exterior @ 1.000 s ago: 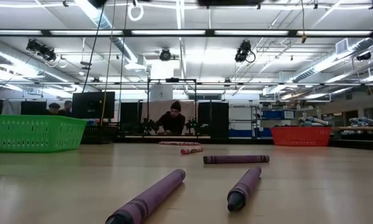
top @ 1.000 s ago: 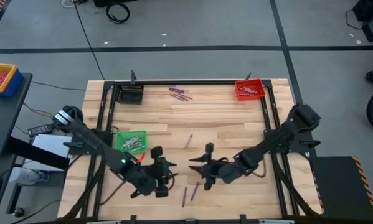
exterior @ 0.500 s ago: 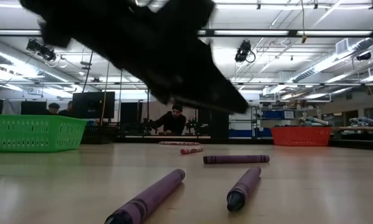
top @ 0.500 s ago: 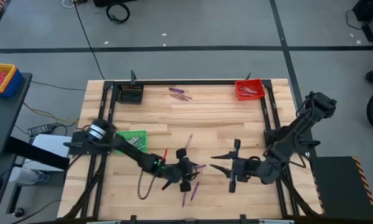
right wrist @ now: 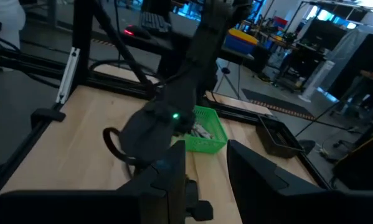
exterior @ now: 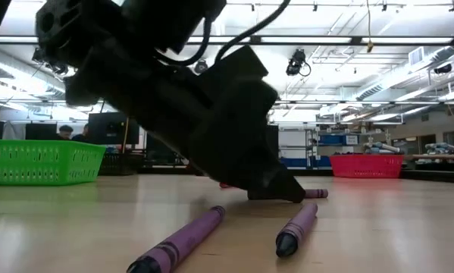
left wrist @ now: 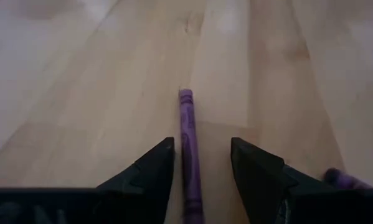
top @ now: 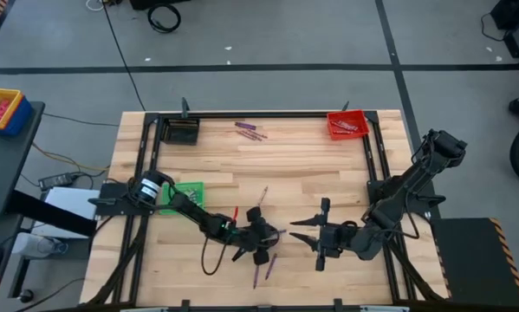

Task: Sort crayons
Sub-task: Put the violet crayon into the black bin

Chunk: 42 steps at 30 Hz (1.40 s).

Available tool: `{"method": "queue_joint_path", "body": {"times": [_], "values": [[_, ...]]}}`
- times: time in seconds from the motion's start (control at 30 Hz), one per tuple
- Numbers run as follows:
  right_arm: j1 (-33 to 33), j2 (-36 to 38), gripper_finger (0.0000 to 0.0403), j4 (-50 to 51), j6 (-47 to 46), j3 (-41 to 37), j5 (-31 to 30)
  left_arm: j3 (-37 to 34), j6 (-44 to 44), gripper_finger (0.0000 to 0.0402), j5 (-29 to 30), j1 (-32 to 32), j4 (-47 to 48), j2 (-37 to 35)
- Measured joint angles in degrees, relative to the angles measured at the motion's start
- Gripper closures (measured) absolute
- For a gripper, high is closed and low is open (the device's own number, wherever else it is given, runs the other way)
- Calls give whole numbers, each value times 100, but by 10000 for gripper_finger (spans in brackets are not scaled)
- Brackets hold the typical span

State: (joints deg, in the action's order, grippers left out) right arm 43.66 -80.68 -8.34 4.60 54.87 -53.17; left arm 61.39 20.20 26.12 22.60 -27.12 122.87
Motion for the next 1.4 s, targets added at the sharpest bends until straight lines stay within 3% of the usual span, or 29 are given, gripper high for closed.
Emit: {"method": "queue_joint_path", "body": {"times": [0.23,0.47,0.67,0.83,1.13,1.3,1.4], "values": [[-19,0,280,-94,-59,0,78,28,405,250,135,-16,-117,241],[17,0,280,-36,-258,0,164,39,449,375,120,-98,322,120],[312,-4,280,302,-572,4,277,18,230,375,-308,-412,1000,-279],[449,-4,280,405,-272,4,9,-37,-638,375,-285,-629,2157,-1361],[19,-65,280,599,-229,-123,-2,4,-1135,375,433,-1262,5694,-3733],[-500,-82,280,563,-671,-634,91,-63,-784,371,1050,-2098,7515,-4564],[-918,-83,280,395,-1051,-1062,144,-419,-750,370,1158,-2894,7614,-5043]]}}
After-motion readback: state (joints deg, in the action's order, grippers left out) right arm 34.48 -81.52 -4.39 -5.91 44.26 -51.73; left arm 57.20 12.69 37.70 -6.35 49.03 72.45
